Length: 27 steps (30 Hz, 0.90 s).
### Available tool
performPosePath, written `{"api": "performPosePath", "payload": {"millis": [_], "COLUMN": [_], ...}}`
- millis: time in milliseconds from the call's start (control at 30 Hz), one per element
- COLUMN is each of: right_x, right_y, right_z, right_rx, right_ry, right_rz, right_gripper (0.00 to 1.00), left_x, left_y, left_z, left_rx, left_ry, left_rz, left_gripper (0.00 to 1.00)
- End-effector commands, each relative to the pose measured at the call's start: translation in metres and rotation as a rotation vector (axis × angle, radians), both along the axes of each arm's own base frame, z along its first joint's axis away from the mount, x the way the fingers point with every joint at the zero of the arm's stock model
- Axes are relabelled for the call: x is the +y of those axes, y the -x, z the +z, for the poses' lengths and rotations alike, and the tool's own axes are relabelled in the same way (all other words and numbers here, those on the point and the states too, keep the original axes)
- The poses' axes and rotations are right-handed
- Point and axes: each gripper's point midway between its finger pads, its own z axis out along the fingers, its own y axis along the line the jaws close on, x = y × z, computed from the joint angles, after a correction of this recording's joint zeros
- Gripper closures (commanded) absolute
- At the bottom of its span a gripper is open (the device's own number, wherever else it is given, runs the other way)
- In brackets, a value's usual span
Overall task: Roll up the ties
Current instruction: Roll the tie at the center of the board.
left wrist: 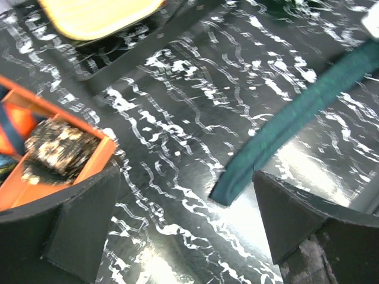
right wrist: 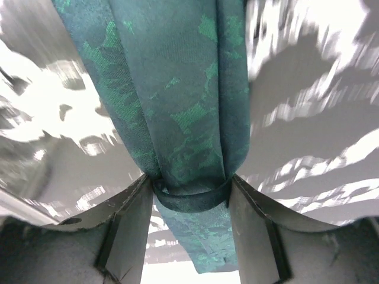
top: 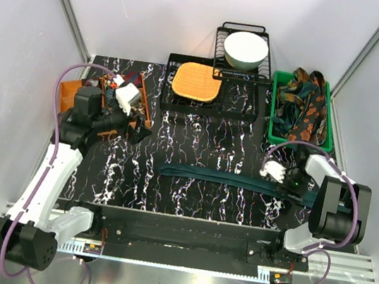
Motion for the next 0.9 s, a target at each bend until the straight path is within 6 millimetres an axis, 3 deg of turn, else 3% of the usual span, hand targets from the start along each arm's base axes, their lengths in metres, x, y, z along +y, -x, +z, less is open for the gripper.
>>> {"api": "performPosePath", "payload": {"millis": [0,67,100,133,267,300,333,567,667,733,867], "right_x": [-0.038,-0.051,-0.055,-0.058,-0.066,-0.067,-0.067,-0.076,-0.063,-0.049,-0.002], "right_y": [0.007,0.005,0.001,-0.002,-0.006,-0.007,-0.007,-0.024,-0.024,-0.029,-0.022], "right_z": [-0.007,-0.006,-0.005,-0.005,-0.005,-0.004,-0.004,0.013,0.030,0.045,0.056], "right_rx": [0.019,0.012,0.005,0.001,-0.019,-0.028,-0.031,-0.125,-0.152,-0.210,-0.189], "right_ry": [0.037,0.040,0.040,0.042,0.058,0.064,0.070,0.119,0.053,-0.010,-0.105], "right_rz": [0.049,0.035,0.032,0.041,0.089,0.101,0.128,0.155,0.148,0.127,0.130], "right_gripper": [0.42,0.40,0.40,0.38,0.31,0.29,0.24,0.11,0.00,0.00,0.00], "left_x": [-0.013,-0.015,-0.015,-0.015,0.003,0.004,0.005,-0.010,-0.034,-0.055,-0.082], "left_y": [0.006,0.012,0.016,0.016,0.002,-0.002,0.000,-0.001,0.005,0.011,0.007], "left_z": [0.016,0.022,0.010,0.019,-0.011,-0.009,-0.023,-0.046,-0.069,-0.086,-0.111], "left_rx": [-0.041,-0.156,-0.161,-0.237,-0.174,-0.165,-0.103,-0.227,-0.263,-0.243,-0.214], "left_ry": [0.018,-0.016,-0.020,-0.027,-0.130,-0.145,-0.163,-0.295,-0.374,-0.390,-0.422], "left_rz": [-0.120,-0.198,-0.204,-0.207,-0.129,-0.127,-0.145,-0.357,-0.478,-0.567,-0.644], "left_gripper": [0.01,0.01,0.01,0.01,0.01,0.01,0.01,0.01,0.01,0.01,0.01]}}
